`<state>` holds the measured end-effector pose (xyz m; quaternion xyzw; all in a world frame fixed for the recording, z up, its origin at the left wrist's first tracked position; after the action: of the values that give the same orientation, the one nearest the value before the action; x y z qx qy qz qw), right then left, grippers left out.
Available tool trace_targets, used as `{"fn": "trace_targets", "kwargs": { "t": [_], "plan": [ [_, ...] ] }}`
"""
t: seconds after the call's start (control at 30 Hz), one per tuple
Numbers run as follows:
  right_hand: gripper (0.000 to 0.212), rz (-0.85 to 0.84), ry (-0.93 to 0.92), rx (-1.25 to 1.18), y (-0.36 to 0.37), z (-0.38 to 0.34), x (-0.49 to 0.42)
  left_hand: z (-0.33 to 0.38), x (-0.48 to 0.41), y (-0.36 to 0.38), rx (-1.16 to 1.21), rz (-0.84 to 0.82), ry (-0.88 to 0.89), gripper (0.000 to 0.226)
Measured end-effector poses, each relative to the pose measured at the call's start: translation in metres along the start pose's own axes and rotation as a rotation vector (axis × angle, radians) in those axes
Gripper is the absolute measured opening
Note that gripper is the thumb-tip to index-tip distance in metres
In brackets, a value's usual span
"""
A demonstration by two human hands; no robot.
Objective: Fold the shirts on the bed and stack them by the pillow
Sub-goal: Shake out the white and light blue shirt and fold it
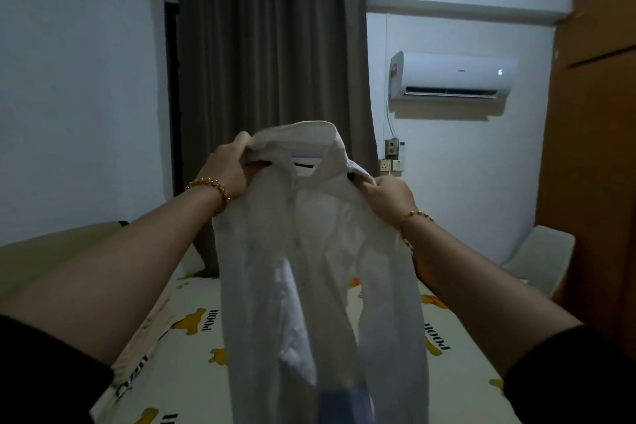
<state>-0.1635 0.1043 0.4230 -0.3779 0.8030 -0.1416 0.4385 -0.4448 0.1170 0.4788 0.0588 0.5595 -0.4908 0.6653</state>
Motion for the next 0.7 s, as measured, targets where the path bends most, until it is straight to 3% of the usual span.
{"fn": "trace_targets", "kwargs": {
  "t": [0.1,0.17,0.3,0.4,0.5,0.63,0.7],
  "plan": [
    [0.070,-0.234,0.124,0.053,0.030,0.021,0.004,-0.015,-0.003,0.007,-0.006,0.034,-0.151,0.022],
    [0.072,-0.301,0.155,0.045,0.036,0.026,0.005,-0.021,-0.003,0.014,-0.052,0.012,-0.186,0.021],
    [0.071,-0.195,0.133,-0.007,0.015,0.018,-0.009,-0.034,-0.001,0.021,-0.027,-0.011,-0.202,0.023],
    [0.065,-0.146,0.125,-0.050,0.001,0.009,-0.020,-0.037,0.000,0.022,-0.146,-0.046,-0.169,0.025],
    [0.055,-0.169,0.197,-0.287,0.002,0.001,-0.024,-0.041,-0.004,0.026,-0.295,-0.093,-0.209,0.040],
    [0.022,-0.472,0.330,-0.616,0.030,-0.021,-0.002,-0.052,0.000,0.046,-0.337,-0.218,-0.351,0.051],
    [0.026,-0.603,0.351,-0.720,0.040,-0.033,0.009,-0.056,0.007,0.057,-0.223,-0.258,-0.440,0.055]
  ]
}}
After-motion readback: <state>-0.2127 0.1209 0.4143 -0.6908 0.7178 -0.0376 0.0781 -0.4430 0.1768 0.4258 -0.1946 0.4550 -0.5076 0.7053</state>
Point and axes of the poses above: each hand's wrist, its own x-axis away from the middle knuckle, its own y-axis out of the palm, z = x × y, the point moved 10 cm from there along -x, towards the middle knuckle, and after that the axes turned 5 degrees about z, right-handed, at the moved point
